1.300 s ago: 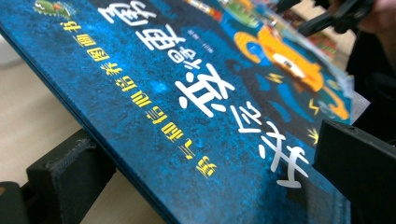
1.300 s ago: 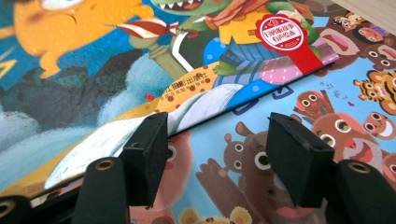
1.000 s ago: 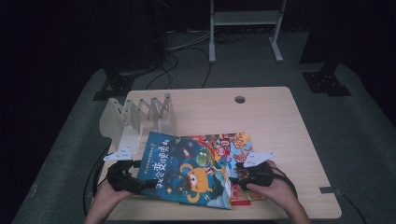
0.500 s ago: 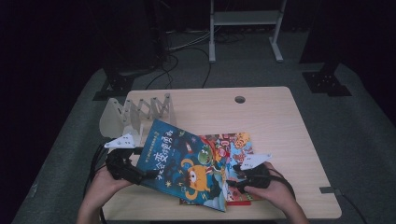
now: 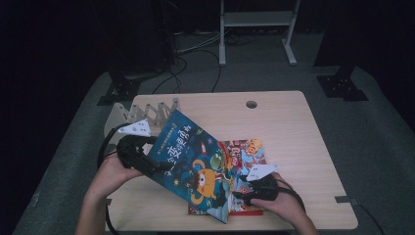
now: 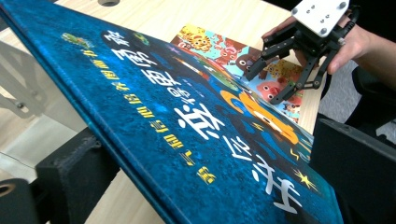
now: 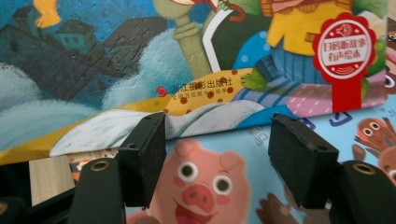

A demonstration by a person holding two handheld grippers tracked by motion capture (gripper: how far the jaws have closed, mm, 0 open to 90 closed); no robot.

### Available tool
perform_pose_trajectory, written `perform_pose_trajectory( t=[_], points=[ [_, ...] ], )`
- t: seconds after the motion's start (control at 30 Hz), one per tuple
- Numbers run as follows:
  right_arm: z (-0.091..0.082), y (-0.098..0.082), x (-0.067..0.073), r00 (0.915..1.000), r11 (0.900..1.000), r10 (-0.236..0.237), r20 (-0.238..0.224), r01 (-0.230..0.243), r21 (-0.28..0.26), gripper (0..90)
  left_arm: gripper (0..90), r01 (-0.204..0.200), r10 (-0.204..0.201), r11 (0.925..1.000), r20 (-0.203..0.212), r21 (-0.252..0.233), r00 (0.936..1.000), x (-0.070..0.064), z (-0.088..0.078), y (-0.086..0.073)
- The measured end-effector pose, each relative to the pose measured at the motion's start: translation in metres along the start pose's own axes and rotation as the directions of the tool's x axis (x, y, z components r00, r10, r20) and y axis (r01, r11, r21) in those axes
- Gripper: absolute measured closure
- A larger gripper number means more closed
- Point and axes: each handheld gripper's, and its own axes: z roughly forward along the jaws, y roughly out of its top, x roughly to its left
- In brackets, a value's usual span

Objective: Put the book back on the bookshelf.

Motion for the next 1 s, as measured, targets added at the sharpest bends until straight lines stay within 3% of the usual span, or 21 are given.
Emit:
perform_pose_trajectory(
  t=[0.13,0.37,0.67,0.83,1.0],
  points=[
    [0.003,0.004,0.004,0.9998,1.000,0.014,0.014,-0.014,0.005,34.8,6.2,-0.006,0.006,0.9998,0.027,0.021,0.9996,0.006,0.000,0.012],
    [0.008,0.010,0.011,0.9978,0.999,0.043,0.051,-0.044,0.020,35.3,20.7,-0.011,0.008,0.9986,0.067,0.051,0.9977,0.014,-0.001,0.029],
    [0.015,0.016,0.017,0.9966,0.998,0.056,0.060,-0.057,0.017,35.5,37.6,0.018,-0.028,0.9948,0.104,0.101,0.9942,0.025,0.002,0.047],
    [0.018,0.019,0.020,0.9959,0.998,0.058,0.069,-0.059,0.021,33.9,48.5,0.055,-0.065,0.9922,0.083,0.112,0.9945,0.030,0.002,0.056],
    [0.020,0.021,0.019,0.9965,0.999,0.050,0.066,-0.052,0.015,33.7,60.3,0.078,-0.082,0.9880,0.024,0.133,0.9963,0.035,-0.001,0.065]
  ],
)
